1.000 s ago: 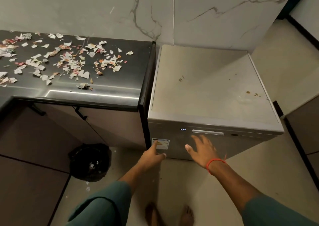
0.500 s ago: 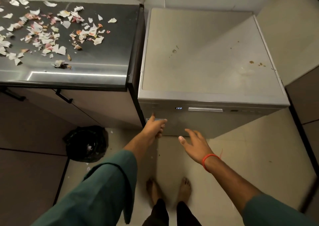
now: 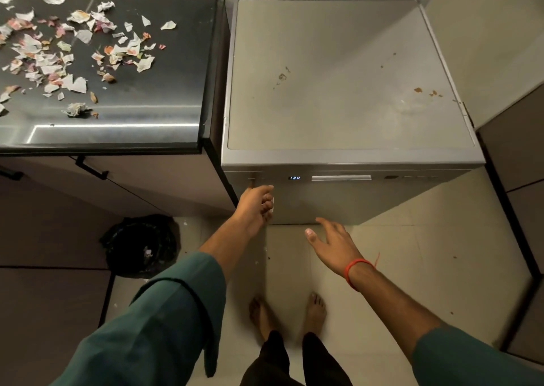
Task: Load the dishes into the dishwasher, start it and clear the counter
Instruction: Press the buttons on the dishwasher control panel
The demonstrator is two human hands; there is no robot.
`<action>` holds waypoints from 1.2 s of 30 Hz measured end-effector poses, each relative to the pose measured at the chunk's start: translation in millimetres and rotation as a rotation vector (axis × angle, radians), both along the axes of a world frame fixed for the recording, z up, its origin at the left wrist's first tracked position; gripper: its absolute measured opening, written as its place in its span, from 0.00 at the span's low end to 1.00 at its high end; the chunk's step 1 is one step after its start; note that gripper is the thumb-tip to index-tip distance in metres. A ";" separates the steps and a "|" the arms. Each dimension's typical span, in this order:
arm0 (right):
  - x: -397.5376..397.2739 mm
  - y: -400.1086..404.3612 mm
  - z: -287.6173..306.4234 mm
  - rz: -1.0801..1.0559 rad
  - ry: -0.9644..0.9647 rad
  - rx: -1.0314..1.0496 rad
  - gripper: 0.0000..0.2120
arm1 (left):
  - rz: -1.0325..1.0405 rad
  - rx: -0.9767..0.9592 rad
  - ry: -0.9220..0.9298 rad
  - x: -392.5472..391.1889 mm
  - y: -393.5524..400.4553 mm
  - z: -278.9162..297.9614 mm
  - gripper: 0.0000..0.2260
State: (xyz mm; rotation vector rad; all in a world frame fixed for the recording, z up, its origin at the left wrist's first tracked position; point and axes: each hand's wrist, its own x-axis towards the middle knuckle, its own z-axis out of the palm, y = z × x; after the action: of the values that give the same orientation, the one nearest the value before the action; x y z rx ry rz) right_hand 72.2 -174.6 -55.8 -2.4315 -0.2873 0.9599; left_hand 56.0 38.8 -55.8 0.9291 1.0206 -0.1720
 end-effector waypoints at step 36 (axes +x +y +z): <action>3.5 12.1 7.1 0.001 -0.006 -0.005 0.29 | 0.178 -0.157 -0.051 0.7 14.9 1.8 0.10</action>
State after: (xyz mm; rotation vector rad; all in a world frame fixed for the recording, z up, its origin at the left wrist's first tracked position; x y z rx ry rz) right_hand 75.7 -162.5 -48.7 -2.4399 -0.2885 0.9546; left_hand 56.7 53.7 -54.0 0.6935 1.0217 -0.0772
